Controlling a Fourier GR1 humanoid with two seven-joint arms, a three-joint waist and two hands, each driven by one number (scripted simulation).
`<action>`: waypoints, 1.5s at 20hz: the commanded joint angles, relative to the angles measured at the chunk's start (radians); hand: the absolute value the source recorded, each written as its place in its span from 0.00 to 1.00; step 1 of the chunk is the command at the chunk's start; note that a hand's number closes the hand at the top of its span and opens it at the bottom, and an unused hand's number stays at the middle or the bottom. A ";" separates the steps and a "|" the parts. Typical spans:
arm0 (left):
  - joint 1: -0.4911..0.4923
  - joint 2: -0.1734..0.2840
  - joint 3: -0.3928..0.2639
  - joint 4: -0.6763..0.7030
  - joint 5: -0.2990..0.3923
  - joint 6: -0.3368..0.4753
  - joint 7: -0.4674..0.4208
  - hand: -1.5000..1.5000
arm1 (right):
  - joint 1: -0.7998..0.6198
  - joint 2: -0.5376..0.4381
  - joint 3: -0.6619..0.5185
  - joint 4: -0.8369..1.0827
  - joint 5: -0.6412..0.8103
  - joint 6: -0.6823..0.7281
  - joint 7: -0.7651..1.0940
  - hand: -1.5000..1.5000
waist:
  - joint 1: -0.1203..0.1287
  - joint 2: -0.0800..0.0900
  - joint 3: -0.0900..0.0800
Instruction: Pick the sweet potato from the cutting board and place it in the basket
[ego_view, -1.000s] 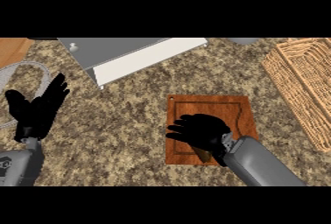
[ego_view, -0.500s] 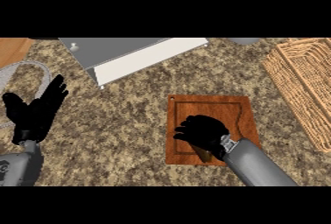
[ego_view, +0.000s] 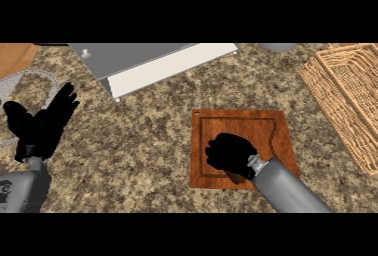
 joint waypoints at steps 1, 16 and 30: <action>0.083 -0.012 -0.025 -0.160 -0.011 0.008 0.065 0.50 | -0.015 0.069 0.014 0.122 0.057 -0.035 0.005 1.00 | 0.009 0.006 0.001; 0.015 -0.002 0.001 -0.043 0.010 -0.013 -0.005 0.50 | -0.134 0.226 -0.892 0.085 -0.346 -0.476 1.016 1.00 | 0.039 0.035 0.013; -0.067 -0.013 -0.040 0.003 -0.002 -0.040 0.015 0.50 | -0.636 0.226 -0.880 0.380 0.034 -1.083 1.549 1.00 | 0.096 0.036 -0.004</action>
